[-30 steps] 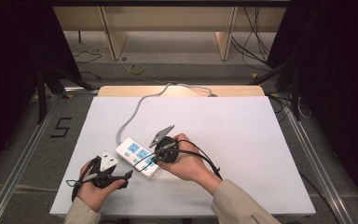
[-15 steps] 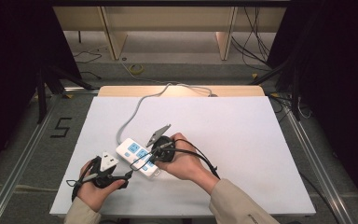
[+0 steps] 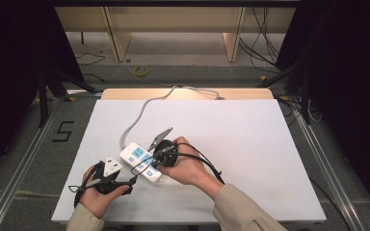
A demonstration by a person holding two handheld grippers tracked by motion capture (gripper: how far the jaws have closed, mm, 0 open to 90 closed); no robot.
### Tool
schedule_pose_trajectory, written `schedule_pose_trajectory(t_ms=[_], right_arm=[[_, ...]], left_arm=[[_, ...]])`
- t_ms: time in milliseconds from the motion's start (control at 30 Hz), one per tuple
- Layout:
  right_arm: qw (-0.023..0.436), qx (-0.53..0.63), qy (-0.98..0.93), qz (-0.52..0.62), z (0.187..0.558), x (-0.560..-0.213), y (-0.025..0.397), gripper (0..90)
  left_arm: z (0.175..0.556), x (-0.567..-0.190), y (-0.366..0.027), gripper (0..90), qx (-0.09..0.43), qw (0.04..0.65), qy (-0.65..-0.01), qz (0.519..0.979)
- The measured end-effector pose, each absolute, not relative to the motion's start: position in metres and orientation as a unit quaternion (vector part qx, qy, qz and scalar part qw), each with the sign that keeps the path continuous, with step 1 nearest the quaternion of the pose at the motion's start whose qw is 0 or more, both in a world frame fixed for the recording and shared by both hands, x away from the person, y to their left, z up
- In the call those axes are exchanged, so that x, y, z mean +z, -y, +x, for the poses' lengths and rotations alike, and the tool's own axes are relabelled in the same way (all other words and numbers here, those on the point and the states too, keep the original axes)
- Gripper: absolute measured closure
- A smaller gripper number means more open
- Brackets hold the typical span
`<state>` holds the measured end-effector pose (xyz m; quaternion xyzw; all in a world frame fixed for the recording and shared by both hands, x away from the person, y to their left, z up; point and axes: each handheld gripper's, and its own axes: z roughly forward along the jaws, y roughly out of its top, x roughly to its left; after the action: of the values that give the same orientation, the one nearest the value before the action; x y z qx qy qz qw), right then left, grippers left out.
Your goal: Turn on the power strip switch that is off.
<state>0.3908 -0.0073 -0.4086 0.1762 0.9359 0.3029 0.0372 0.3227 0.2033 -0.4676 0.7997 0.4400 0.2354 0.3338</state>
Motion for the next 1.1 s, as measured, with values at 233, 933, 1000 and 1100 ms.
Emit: schedule_pose_trajectory(t_ms=[233,933,1000,1100], right_arm=[[0.035,0.299,-0.937,0.179,0.391,-0.409,0.004,90.0],[0.022,0.289,-0.939,0.184,0.396,-0.416,-0.011,90.0],[0.019,0.288,-0.939,0.185,0.397,-0.417,-0.012,90.0],[0.019,0.286,-0.94,0.186,0.398,-0.42,-0.013,90.0]], left_arm=[[0.323,-0.468,-0.203,21.5,0.235,0.334,-0.44,0.8],[0.323,-0.468,-0.203,21.4,0.234,0.333,-0.438,0.801],[0.323,-0.468,-0.203,21.4,0.234,0.333,-0.438,0.802],[0.323,-0.468,-0.203,21.4,0.234,0.332,-0.437,0.802]])
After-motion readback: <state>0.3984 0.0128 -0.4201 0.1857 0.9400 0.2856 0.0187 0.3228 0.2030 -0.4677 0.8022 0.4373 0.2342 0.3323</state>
